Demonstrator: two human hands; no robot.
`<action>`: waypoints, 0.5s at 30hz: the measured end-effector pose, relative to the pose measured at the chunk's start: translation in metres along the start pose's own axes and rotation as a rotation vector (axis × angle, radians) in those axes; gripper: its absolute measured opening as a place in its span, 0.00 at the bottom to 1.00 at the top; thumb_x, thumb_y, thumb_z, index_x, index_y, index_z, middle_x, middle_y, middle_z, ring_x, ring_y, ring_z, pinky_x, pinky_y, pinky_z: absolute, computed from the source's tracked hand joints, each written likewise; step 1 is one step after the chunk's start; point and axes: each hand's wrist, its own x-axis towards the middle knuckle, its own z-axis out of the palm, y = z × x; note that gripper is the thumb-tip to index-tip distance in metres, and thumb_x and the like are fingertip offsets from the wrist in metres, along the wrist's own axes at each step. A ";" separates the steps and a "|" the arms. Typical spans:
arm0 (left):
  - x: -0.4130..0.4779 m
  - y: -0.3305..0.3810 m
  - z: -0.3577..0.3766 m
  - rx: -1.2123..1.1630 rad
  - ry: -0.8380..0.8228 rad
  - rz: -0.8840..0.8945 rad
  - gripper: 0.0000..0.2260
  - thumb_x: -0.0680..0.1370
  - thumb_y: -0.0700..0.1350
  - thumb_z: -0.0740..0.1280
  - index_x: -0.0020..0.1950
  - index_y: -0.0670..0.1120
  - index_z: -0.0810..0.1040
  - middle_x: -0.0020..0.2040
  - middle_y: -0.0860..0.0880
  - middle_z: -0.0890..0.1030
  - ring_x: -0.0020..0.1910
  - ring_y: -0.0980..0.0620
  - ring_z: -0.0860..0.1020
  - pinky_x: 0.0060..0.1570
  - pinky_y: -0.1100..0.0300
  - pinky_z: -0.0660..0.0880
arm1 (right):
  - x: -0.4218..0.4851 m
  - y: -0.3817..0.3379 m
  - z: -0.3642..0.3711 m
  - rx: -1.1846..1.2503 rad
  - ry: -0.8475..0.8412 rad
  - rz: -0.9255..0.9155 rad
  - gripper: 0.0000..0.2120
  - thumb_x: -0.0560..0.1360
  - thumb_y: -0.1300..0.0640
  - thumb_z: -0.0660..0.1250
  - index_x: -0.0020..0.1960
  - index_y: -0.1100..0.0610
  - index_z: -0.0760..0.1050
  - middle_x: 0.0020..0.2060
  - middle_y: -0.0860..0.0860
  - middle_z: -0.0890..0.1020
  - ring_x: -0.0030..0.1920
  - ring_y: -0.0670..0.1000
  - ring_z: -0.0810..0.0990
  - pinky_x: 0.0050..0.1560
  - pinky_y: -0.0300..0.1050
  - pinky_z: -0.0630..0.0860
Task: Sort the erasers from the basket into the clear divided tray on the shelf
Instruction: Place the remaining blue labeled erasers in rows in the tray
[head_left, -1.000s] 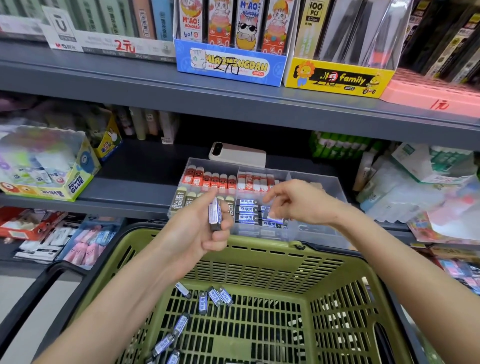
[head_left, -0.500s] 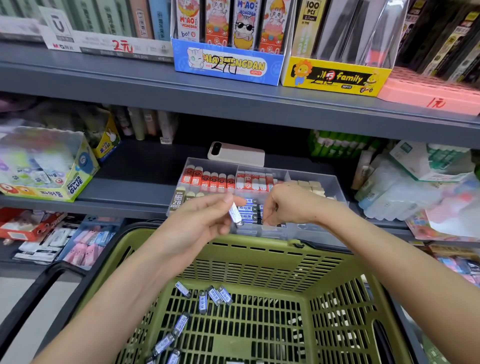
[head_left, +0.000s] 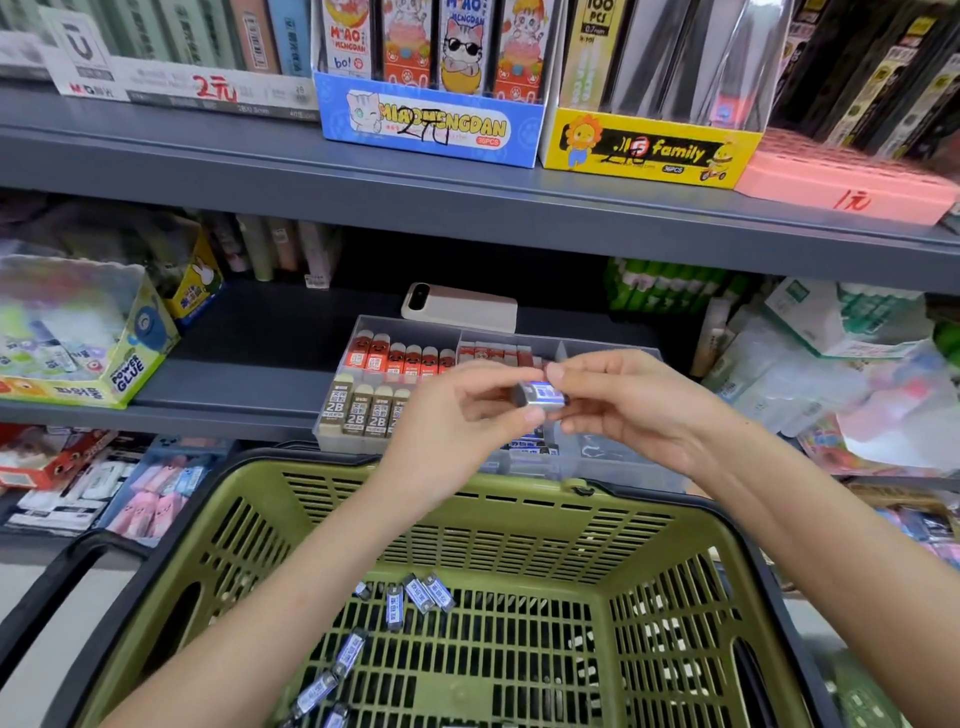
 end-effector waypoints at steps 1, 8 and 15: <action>0.002 -0.002 0.004 0.058 -0.015 0.022 0.16 0.72 0.34 0.71 0.55 0.51 0.80 0.52 0.51 0.81 0.50 0.59 0.80 0.51 0.67 0.75 | 0.000 0.001 -0.002 0.014 0.015 -0.016 0.06 0.68 0.58 0.69 0.41 0.61 0.81 0.33 0.53 0.83 0.33 0.46 0.80 0.33 0.34 0.77; 0.000 -0.036 0.000 0.969 -0.171 0.268 0.18 0.76 0.56 0.66 0.63 0.52 0.78 0.65 0.53 0.76 0.66 0.53 0.69 0.67 0.62 0.50 | 0.021 0.003 -0.024 -0.669 0.315 -0.296 0.16 0.62 0.59 0.80 0.36 0.55 0.71 0.30 0.51 0.81 0.29 0.46 0.77 0.34 0.39 0.74; -0.003 -0.049 -0.002 1.114 -0.285 0.307 0.18 0.76 0.62 0.60 0.60 0.56 0.79 0.69 0.52 0.72 0.73 0.51 0.63 0.73 0.45 0.39 | 0.047 0.013 -0.021 -1.210 0.006 -0.305 0.12 0.63 0.55 0.78 0.33 0.50 0.74 0.30 0.43 0.77 0.35 0.45 0.75 0.40 0.38 0.72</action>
